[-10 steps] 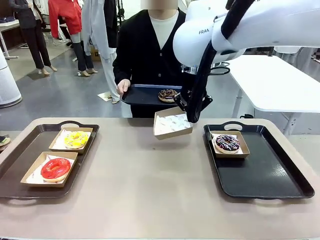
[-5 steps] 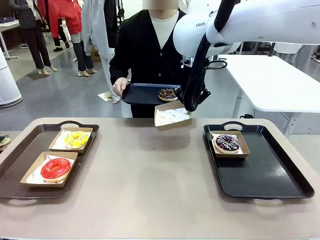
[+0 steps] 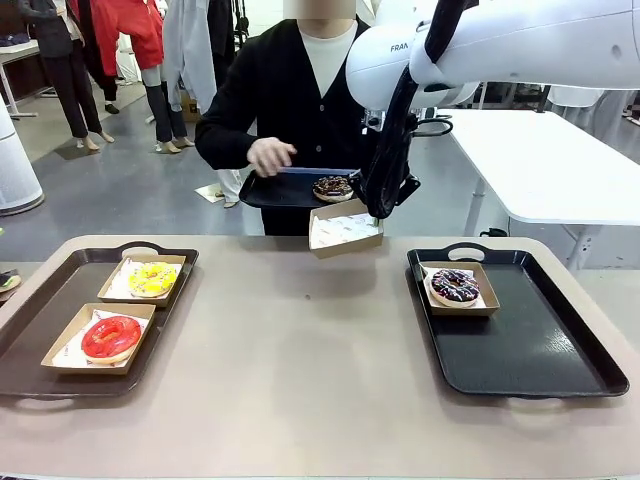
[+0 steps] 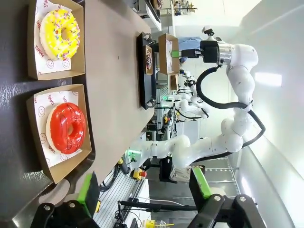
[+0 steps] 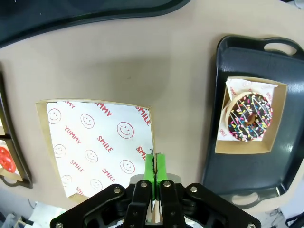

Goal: Individually package the donuts and arrange them on the tray.
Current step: Place the picked Paper togo box on the Handle tray while simultaneously picking up another Paper togo box from the table with the other hand, then place the picked Paper togo box on the Handle tray.

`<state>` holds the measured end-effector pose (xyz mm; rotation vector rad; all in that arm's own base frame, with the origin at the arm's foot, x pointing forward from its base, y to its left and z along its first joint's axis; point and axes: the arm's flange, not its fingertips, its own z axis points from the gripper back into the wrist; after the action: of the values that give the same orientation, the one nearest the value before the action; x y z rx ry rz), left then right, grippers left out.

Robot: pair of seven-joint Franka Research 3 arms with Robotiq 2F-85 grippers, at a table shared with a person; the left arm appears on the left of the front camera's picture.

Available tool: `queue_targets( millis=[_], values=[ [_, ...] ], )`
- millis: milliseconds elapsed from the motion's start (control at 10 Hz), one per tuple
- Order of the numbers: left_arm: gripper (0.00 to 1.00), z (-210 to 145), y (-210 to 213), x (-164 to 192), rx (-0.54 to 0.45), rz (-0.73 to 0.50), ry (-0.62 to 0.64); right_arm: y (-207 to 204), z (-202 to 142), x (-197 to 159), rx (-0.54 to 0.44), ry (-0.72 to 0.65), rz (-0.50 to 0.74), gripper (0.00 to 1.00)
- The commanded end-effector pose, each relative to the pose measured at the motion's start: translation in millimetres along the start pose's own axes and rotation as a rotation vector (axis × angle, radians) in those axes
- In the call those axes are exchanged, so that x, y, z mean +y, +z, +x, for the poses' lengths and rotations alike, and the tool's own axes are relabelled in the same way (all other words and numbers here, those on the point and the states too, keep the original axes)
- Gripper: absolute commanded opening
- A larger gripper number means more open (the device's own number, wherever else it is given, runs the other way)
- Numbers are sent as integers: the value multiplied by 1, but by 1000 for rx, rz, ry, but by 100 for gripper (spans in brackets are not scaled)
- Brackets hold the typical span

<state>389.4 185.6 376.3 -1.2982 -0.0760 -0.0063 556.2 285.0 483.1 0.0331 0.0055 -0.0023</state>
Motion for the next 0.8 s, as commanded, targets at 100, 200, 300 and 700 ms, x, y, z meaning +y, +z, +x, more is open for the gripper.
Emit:
queue_targets(
  millis=[100,200,300,700],
  values=[
    [100,-1,1,-1,2,-8,-13,1,-3,-2,-4,-4,-1,2],
    [100,-1,1,-1,2,-8,-13,1,-3,-2,-4,-4,-1,2],
    [100,-1,1,-1,2,-8,-13,1,-3,-2,-4,-4,-1,2],
    [100,-1,1,-1,2,-8,-13,1,-3,-2,-4,-4,-1,2]
  ],
)
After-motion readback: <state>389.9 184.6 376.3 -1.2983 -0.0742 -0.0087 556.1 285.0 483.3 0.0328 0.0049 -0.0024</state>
